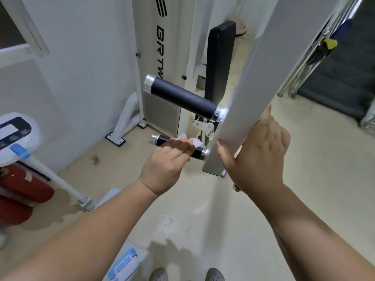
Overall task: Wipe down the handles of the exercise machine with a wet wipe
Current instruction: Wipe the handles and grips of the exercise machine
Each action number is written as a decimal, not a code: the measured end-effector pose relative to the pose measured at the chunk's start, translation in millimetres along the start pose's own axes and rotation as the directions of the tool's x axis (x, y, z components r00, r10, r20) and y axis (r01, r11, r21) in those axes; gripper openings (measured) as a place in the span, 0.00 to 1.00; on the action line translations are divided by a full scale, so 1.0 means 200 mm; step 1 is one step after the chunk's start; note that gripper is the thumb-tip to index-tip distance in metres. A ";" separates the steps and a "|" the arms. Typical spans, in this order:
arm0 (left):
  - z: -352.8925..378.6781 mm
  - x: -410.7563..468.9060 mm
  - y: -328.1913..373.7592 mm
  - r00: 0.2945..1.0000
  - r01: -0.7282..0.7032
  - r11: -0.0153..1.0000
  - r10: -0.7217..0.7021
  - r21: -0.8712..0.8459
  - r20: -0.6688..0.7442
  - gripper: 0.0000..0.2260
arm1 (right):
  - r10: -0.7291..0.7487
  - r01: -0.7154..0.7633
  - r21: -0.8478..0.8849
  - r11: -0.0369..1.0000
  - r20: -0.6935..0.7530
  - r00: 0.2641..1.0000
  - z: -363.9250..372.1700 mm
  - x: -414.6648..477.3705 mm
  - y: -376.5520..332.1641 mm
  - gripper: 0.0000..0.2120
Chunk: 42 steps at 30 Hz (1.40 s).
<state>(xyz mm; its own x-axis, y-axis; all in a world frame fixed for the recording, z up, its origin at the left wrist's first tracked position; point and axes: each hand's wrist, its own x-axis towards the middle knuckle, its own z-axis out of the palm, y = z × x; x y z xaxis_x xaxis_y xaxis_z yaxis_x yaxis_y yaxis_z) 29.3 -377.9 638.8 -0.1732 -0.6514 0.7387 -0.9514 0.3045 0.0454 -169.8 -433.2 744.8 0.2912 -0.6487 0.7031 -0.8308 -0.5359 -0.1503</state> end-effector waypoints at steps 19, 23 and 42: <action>0.02 0.07 1.10 0.977 0.145 0.953 -0.181 -0.266 -0.113 0.12 | -0.098 -0.035 0.530 0.847 0.221 0.970 -0.30 -0.47 0.78 0.13; 0.23 0.25 1.49 0.990 0.000 0.982 -0.027 -0.187 -0.141 0.10 | 0.020 -0.760 0.445 0.474 0.858 0.514 -0.48 -0.53 1.14 0.21; 1.22 1.17 2.07 0.392 0.875 -0.072 -0.477 -0.479 0.787 0.20 | 0.136 -0.798 0.502 0.332 0.812 0.567 -0.36 -0.18 2.48 0.04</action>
<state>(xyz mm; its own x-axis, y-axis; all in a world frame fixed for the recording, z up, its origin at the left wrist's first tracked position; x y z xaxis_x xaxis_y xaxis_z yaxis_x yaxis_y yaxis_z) -467.6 -574.5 665.7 0.1855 -0.9473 -0.2610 0.0388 -0.2584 0.9653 -627.0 -637.7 694.8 0.4373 -0.8799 -0.1858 -0.2703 0.0684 -0.9603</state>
